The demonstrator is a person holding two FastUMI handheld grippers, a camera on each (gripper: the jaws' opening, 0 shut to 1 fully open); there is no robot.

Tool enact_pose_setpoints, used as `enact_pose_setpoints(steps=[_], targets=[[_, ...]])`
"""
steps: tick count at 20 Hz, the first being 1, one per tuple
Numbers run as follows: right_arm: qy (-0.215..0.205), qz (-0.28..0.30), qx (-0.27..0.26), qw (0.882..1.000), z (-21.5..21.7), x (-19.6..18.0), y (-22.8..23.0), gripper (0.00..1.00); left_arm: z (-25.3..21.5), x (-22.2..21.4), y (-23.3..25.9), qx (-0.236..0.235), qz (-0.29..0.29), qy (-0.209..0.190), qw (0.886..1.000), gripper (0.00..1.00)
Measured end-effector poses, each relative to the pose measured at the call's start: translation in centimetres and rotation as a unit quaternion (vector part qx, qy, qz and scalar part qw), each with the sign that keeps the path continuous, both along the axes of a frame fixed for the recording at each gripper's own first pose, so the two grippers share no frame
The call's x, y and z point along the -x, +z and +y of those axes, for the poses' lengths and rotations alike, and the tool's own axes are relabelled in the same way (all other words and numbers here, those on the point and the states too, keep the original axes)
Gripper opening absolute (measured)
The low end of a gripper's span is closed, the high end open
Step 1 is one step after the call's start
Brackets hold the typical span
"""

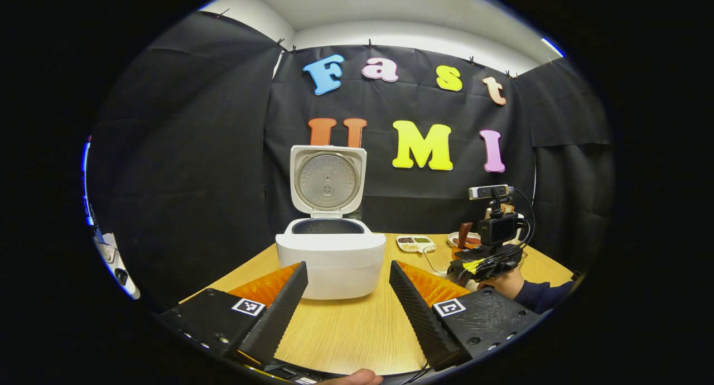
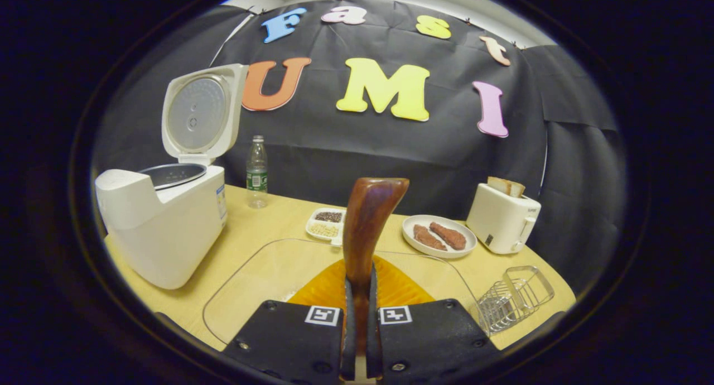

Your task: Close the left gripper, press the button to open the rice cooker; take a wooden spoon from the chopstick holder with the right hand, scoop a spoonful of rice and pour it into the rice cooker, then put the wooden spoon back into the chopstick holder.

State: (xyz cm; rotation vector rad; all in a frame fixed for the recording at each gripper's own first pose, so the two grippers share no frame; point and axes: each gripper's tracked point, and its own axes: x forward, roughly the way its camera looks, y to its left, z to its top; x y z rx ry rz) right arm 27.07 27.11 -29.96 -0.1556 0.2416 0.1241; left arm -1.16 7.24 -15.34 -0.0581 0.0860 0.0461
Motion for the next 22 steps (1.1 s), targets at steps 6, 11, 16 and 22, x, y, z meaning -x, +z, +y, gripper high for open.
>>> enact_pose_setpoints(steps=[6,11,16,22], targets=[[0.094,0.073,-0.056,0.991,4.3,2.0,-0.9,0.13,0.0,0.1,0.0,0.006,0.001,0.002,1.0,0.94],[0.108,0.163,-0.131,0.972,4.2,2.0,-1.3,0.13,-0.2,0.1,-0.1,0.004,0.001,-0.001,1.0,0.94],[0.095,0.266,-0.278,0.918,3.0,0.9,-2.2,0.13,-0.4,0.2,0.0,0.0,0.002,-0.002,1.0,0.94],[0.102,0.26,-0.363,0.889,2.5,0.2,-0.2,0.13,-1.2,-0.2,0.5,0.005,0.003,-0.008,1.0,0.94]])
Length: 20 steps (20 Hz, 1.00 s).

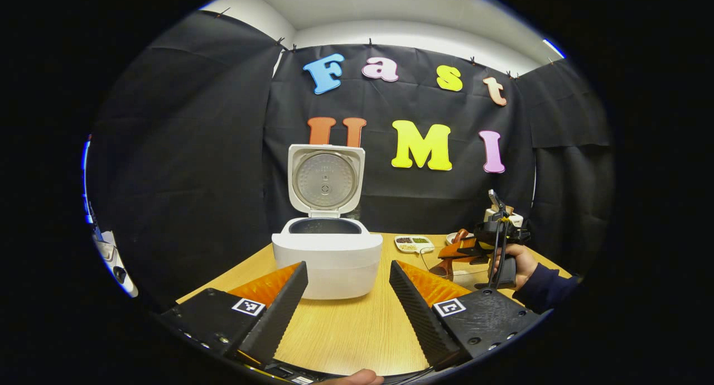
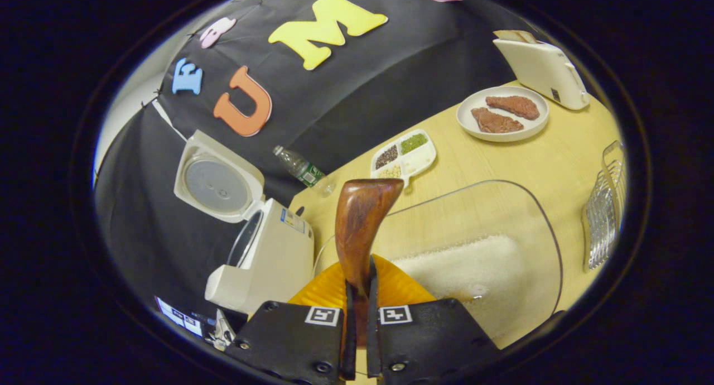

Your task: Close the left gripper, press the button to open the rice cooker; take a wooden spoon from the chopstick holder with the right hand, scoop a spoonful of rice and pour it into the rice cooker, then put the wooden spoon back into the chopstick holder.

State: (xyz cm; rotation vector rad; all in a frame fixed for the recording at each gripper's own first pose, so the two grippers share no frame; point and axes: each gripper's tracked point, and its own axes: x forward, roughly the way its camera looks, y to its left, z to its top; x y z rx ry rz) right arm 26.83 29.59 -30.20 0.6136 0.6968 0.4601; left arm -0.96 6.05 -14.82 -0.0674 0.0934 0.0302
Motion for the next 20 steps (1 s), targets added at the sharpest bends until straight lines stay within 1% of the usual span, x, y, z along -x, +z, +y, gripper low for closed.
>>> enact_pose_setpoints(steps=[2,3,6,9,12,14,15,17,20], targets=[[-0.009,-0.001,-0.026,1.0,-0.4,-0.1,1.1,0.12,-0.1,-0.1,0.0,-0.007,0.001,0.0,1.0,0.94],[-0.019,0.002,-0.041,0.999,-1.3,0.2,1.8,0.13,-0.1,0.0,0.1,-0.009,0.0,0.001,1.0,0.94],[-0.051,-0.002,-0.084,0.995,-3.6,-0.4,2.7,0.13,-0.4,0.1,0.1,-0.007,0.001,-0.004,1.0,0.94],[-0.082,-0.017,-0.134,0.988,-5.7,-0.7,4.5,0.12,-0.5,-0.1,0.0,-0.011,0.005,-0.003,1.0,0.94],[-0.099,-0.028,-0.191,0.976,-7.5,-0.6,6.5,0.12,-0.8,-0.2,0.1,-0.013,0.005,-0.005,1.0,0.94],[-0.105,-0.034,-0.241,0.964,-8.3,-0.4,8.3,0.12,-1.1,-0.1,0.2,-0.018,0.004,-0.006,1.0,0.94],[-0.107,-0.034,-0.271,0.956,-8.9,-0.2,9.2,0.12,-1.1,-0.1,0.2,-0.02,0.005,-0.008,1.0,0.94],[-0.109,-0.021,-0.337,0.935,-9.2,0.2,10.8,0.12,-1.1,-0.1,0.1,-0.023,0.006,-0.007,1.0,0.94],[-0.093,-0.002,-0.423,0.902,-9.0,0.8,13.4,0.12,-0.8,-0.1,0.2,-0.025,0.008,-0.003,1.0,0.94]])
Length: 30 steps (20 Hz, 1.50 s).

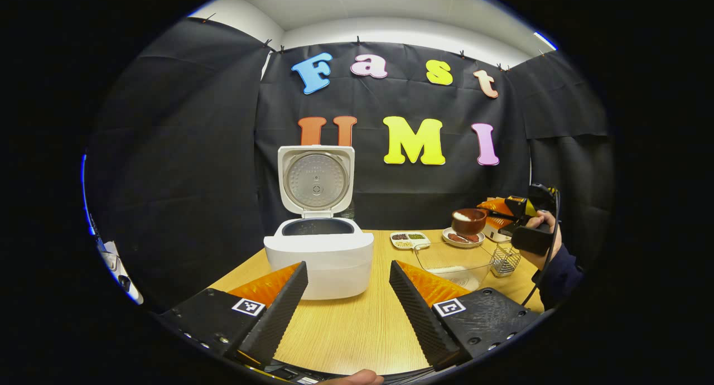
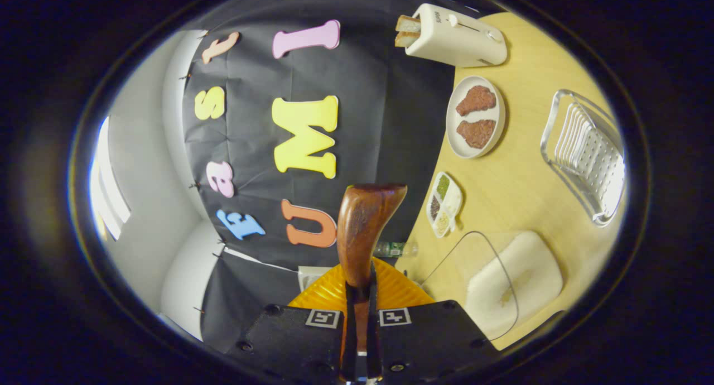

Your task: Close the left gripper, press the button to open the rice cooker; take a wooden spoon from the chopstick holder with the right hand, scoop a spoonful of rice and pour it into the rice cooker, then put the wooden spoon back into the chopstick holder.

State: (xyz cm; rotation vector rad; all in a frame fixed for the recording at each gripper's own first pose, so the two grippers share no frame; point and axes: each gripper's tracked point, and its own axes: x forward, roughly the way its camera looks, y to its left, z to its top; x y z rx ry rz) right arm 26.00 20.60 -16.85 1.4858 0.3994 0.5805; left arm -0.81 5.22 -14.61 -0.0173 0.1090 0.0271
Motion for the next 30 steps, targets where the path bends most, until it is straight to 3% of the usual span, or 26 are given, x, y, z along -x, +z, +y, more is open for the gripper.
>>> enact_pose_setpoints(steps=[2,10,18,24,28,30], targets=[[0.02,-0.004,-0.018,1.0,1.1,0.6,1.3,0.12,0.3,0.2,0.3,0.002,-0.002,0.003,1.0,0.94],[0.042,-0.04,0.012,0.998,7.5,0.1,5.9,0.12,2.0,1.8,1.5,0.01,-0.013,0.018,1.0,0.94],[0.068,-0.054,0.118,0.989,19.0,-2.7,7.5,0.12,4.2,4.4,1.9,0.009,-0.017,0.044,0.999,0.94],[0.079,-0.077,0.236,0.966,28.2,-5.1,6.4,0.1,6.2,5.4,1.6,0.011,-0.011,0.068,0.998,0.94],[0.075,-0.107,0.323,0.937,32.6,-7.2,4.7,0.14,7.3,6.4,1.7,0.009,-0.014,0.081,0.997,0.94],[0.074,-0.112,0.362,0.922,34.1,-8.3,3.3,0.1,7.6,6.7,2.0,0.009,-0.016,0.086,0.996,0.94]])
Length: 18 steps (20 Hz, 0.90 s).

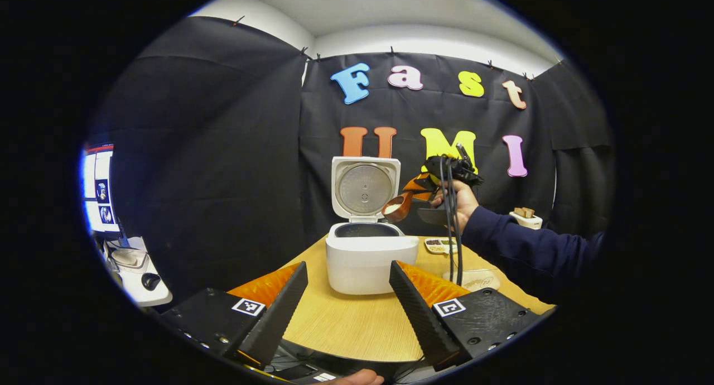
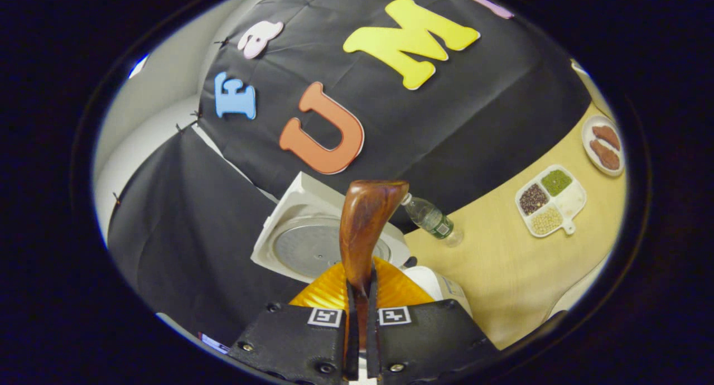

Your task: Close the left gripper, press the button to open the rice cooker; take a wooden spoon from the chopstick holder with the right hand, scoop a spoonful of rice and pour it into the rice cooker, then put the wooden spoon back into the chopstick holder.

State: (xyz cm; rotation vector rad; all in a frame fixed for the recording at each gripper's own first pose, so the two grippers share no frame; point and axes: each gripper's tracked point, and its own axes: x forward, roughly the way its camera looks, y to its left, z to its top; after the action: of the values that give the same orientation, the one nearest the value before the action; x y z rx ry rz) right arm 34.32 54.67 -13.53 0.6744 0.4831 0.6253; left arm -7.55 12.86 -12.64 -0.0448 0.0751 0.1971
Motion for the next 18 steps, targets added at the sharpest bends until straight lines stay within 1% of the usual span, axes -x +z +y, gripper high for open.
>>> enact_pose_setpoints(steps=[3,6,8,11,13,15,18], targets=[[0.008,-0.032,0.08,0.996,1.6,-1.1,-1.3,0.1,0.0,0.6,0.2,-0.002,-0.005,0.002,1.0,0.94],[0.025,-0.084,0.134,0.987,2.8,-0.7,-0.7,0.11,-0.2,0.6,-0.1,-0.005,-0.003,-0.002,1.0,0.94],[0.027,-0.119,0.162,0.979,3.4,0.0,0.3,0.11,0.0,0.5,-0.1,-0.009,0.0,0.0,1.0,0.94],[0.029,-0.175,0.207,0.962,3.9,0.8,1.5,0.1,-0.1,0.4,-0.2,-0.005,0.001,0.0,1.0,0.94],[0.037,-0.216,0.239,0.946,4.6,1.4,2.0,0.1,-0.1,0.3,-0.3,-0.003,0.003,0.001,1.0,0.94],[0.049,-0.265,0.279,0.922,5.2,2.1,2.4,0.1,-0.1,0.2,-0.4,-0.004,0.004,0.001,1.0,0.94],[0.066,-0.328,0.319,0.887,6.3,3.8,2.4,0.11,-0.1,0.5,-0.5,-0.003,0.003,0.001,1.0,0.94]])
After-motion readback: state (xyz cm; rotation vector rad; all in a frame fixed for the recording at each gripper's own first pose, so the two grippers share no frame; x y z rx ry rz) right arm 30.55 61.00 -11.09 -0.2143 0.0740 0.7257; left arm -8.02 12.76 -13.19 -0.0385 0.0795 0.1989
